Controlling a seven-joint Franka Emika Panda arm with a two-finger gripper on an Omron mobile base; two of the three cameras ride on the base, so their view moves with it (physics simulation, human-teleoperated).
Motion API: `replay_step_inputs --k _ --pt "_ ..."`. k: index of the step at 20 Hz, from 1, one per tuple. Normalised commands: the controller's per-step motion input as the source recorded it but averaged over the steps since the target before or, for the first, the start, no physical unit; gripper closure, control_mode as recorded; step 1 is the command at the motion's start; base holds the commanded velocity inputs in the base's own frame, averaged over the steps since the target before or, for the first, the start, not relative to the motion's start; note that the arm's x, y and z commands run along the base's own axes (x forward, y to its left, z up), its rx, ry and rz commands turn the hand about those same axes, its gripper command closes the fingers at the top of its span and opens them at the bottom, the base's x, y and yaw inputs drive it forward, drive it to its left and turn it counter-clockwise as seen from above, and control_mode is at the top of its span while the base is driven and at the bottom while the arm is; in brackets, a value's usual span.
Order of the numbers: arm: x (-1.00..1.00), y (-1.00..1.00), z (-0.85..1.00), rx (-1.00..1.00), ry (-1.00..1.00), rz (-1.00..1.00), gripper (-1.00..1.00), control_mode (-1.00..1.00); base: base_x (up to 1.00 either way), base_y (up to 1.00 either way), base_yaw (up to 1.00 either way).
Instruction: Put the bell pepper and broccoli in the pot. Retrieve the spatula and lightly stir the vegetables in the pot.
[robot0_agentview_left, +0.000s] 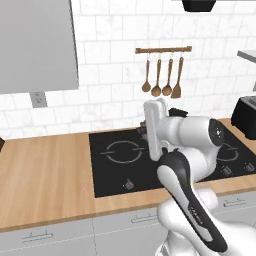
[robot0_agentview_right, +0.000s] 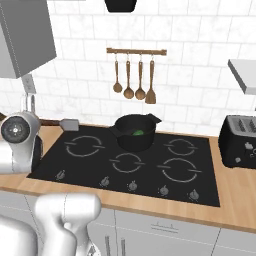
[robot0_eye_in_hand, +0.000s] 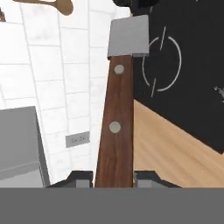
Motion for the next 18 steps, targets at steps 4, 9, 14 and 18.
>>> replay_step_inputs --k 4,9,14,18 --pt "0.00 -0.49 0.55 0.39 0.00 -0.23 1.00 -1.00 0.00 0.00 0.00" --pt "0.00 -0.60 0.29 0.46 0.02 -0.25 1.00 -1.00 0.00 0.00 0.00" --pt "0.00 -0.70 0.10 0.51 0.10 -0.26 1.00 -1.00 0.00 0.00 0.00" --pt "0.06 -0.76 0.11 0.48 0.06 -0.16 1.00 -1.00 0.00 0.00 0.00"
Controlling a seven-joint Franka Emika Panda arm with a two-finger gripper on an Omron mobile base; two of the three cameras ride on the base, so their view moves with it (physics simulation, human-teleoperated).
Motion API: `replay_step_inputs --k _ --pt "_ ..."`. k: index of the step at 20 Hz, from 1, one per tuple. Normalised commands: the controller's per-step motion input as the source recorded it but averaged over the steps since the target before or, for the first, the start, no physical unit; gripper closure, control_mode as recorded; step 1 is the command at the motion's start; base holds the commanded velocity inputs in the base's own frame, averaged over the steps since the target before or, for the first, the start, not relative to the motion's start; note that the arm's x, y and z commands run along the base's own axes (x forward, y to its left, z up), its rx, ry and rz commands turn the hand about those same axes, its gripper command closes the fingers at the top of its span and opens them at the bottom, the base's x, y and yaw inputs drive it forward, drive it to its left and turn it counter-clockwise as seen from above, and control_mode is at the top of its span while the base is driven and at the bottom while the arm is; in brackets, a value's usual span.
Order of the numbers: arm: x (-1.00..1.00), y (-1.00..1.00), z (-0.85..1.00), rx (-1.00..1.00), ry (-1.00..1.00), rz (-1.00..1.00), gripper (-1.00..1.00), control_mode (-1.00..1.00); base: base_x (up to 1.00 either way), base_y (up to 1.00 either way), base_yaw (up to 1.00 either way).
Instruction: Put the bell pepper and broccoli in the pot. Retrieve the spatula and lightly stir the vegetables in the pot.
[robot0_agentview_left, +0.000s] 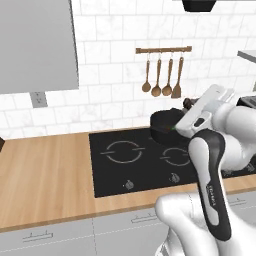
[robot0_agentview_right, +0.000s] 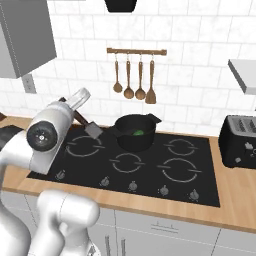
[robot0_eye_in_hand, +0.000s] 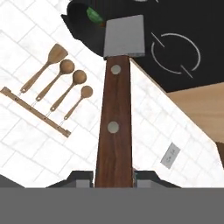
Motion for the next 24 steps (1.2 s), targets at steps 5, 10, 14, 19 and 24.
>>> replay_step_inputs --k 5,10,14,19,24 --pt "0.44 -0.66 0.00 0.22 -0.05 -0.03 1.00 -1.00 0.00 0.00 0.00" --pt "0.51 -0.20 -0.05 0.03 -0.04 -0.03 1.00 -1.00 0.00 0.00 0.00" --pt "0.54 -0.01 -0.20 0.05 0.02 -0.16 1.00 -1.00 0.00 0.00 0.00" --pt "0.50 -0.22 -0.04 0.06 0.05 -0.07 1.00 -1.00 0.00 0.00 0.00" --pt "0.41 -0.36 -0.03 0.12 0.00 0.00 1.00 -1.00 0.00 0.00 0.00"
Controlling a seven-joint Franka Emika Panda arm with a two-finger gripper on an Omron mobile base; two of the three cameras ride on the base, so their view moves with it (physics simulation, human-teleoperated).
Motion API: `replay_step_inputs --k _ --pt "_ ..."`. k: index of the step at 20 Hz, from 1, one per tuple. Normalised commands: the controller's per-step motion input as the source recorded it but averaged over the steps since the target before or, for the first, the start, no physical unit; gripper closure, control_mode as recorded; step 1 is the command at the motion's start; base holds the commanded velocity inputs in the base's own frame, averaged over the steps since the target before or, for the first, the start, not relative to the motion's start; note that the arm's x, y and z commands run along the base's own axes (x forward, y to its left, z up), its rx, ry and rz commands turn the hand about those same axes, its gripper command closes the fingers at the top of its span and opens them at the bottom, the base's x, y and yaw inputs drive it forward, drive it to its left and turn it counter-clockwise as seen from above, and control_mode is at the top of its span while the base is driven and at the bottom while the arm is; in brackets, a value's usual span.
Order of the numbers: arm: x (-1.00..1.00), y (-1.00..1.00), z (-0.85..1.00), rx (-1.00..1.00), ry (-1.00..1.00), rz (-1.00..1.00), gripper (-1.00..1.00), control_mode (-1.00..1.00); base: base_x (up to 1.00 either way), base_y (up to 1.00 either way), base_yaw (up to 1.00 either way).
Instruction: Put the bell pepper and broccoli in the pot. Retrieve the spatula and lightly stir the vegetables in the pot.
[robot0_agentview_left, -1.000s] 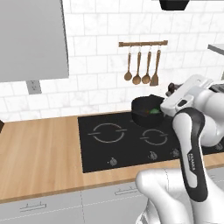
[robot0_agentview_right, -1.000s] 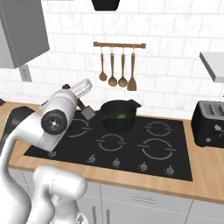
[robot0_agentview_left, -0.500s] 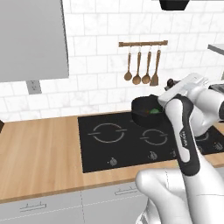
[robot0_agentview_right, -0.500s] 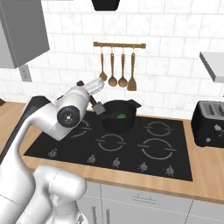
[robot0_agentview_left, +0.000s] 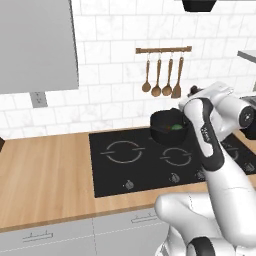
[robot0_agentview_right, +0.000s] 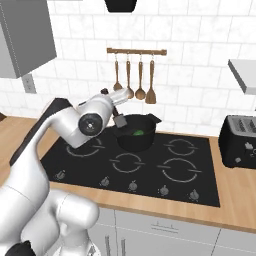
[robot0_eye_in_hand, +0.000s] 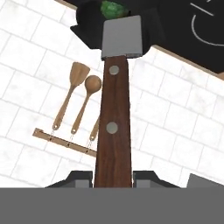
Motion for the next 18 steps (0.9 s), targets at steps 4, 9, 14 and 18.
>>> replay_step_inputs --k 4,9,14,18 --pt "0.28 -0.27 -0.18 0.15 -0.07 0.01 1.00 -1.00 0.00 0.00 0.00" --pt "0.33 -0.18 -0.24 0.13 -0.07 0.02 1.00 -1.00 0.00 0.00 0.00" --pt "0.33 -0.14 -0.22 0.12 0.00 0.02 1.00 -1.00 0.00 0.00 0.00" --pt "0.27 -0.11 -0.19 0.08 0.00 0.01 1.00 -1.00 0.00 0.00 0.00"
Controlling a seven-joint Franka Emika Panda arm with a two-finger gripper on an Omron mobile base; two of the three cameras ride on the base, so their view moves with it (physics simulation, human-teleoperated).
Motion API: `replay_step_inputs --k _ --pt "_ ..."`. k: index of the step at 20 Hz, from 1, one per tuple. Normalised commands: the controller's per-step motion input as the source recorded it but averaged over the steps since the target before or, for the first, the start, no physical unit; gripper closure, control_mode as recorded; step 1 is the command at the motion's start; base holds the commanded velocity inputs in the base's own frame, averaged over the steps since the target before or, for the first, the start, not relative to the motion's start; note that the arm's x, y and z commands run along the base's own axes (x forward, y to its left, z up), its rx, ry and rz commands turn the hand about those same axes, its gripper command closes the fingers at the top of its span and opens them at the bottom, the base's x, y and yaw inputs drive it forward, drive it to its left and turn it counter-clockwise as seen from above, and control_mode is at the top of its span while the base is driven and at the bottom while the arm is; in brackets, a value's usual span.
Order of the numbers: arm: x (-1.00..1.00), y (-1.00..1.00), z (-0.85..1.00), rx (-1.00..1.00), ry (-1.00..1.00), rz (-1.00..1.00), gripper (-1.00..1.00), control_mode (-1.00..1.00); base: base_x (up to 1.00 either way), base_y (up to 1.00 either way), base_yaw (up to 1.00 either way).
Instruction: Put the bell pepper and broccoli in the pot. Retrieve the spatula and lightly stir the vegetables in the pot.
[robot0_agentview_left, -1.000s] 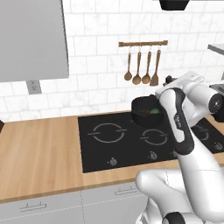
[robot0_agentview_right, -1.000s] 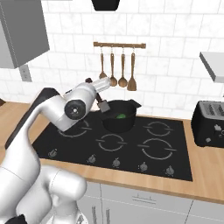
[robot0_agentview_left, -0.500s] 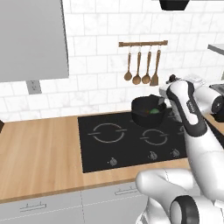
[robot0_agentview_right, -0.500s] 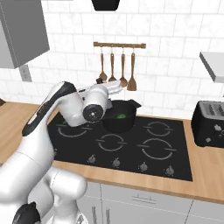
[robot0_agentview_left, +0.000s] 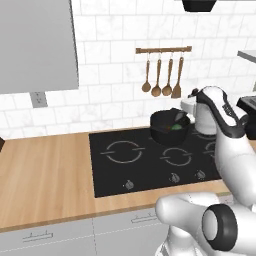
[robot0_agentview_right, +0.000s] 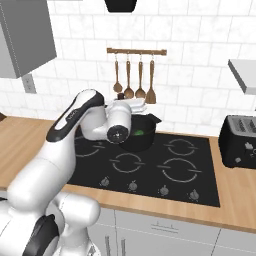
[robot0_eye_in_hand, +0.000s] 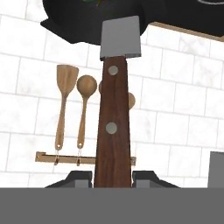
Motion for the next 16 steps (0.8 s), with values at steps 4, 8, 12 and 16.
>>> replay_step_inputs --k 4,8,12,16 --pt "0.19 -0.03 -0.13 0.04 0.00 0.00 1.00 -1.00 0.00 0.00 0.00" --pt "0.17 0.00 -0.19 0.01 0.01 0.00 1.00 -1.00 0.00 0.00 0.00" --pt "0.11 0.00 -0.16 0.00 0.04 0.00 1.00 -1.00 0.00 0.00 0.00" --pt "0.12 0.00 -0.14 0.00 0.02 0.00 1.00 -1.00 0.00 0.00 0.00"
